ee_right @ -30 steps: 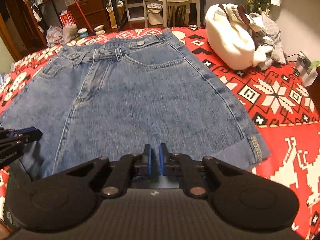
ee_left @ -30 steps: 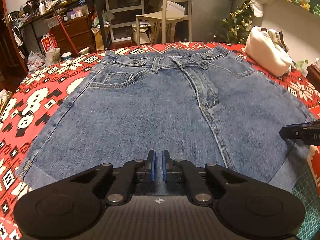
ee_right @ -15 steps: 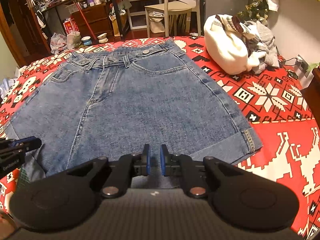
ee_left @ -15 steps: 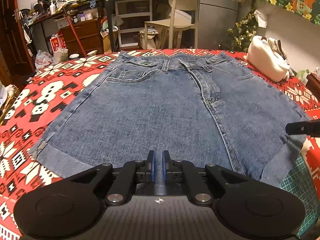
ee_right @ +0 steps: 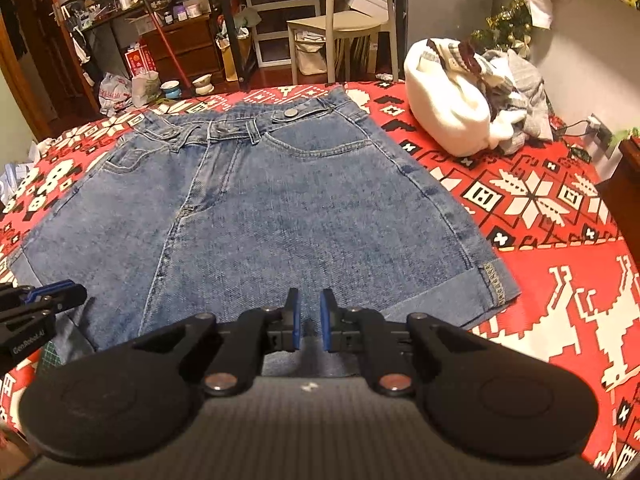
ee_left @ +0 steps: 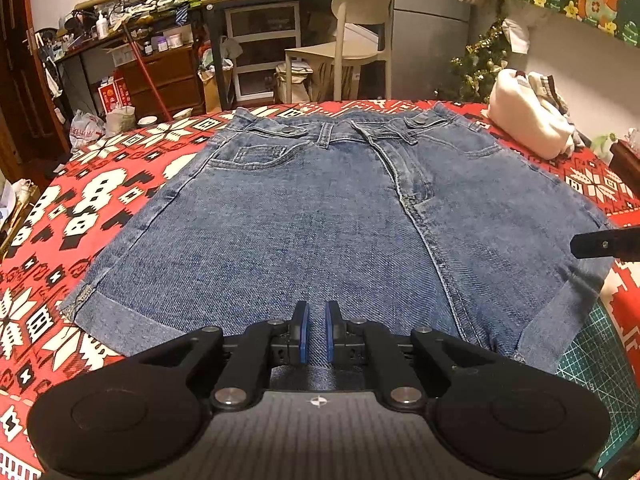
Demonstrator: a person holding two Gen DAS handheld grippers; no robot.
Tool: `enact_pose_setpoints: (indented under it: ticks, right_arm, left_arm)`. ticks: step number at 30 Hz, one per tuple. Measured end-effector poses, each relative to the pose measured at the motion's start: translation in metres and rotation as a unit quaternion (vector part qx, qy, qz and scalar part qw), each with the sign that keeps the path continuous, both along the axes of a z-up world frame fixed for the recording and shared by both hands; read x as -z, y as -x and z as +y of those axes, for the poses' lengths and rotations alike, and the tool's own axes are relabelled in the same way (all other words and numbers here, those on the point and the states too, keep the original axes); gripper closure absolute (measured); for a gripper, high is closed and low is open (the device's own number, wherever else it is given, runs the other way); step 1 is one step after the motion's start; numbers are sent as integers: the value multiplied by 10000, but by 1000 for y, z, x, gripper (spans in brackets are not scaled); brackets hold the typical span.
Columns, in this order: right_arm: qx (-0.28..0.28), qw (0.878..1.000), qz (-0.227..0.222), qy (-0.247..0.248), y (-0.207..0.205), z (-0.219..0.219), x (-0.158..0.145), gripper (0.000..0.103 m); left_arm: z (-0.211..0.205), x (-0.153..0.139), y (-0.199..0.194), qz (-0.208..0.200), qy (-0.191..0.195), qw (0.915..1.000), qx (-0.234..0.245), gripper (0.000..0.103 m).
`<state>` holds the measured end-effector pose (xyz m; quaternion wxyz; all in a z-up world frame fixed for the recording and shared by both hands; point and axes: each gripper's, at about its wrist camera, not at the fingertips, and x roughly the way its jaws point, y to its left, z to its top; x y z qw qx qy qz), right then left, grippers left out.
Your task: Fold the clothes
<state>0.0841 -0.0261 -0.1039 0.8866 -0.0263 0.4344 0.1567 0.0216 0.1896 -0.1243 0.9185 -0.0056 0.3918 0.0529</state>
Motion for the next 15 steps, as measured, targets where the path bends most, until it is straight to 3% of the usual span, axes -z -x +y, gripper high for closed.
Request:
enact_pose_setpoints:
  ticks: [12, 15]
  right_arm:
    - [-136, 9998, -153, 43, 4, 4, -5, 92]
    - [-55, 9998, -164, 84, 3, 1, -4, 86]
  left_arm:
    - [14, -14, 14, -126, 172, 9993, -312, 93]
    - [16, -16, 17, -145, 181, 9991, -369, 93]
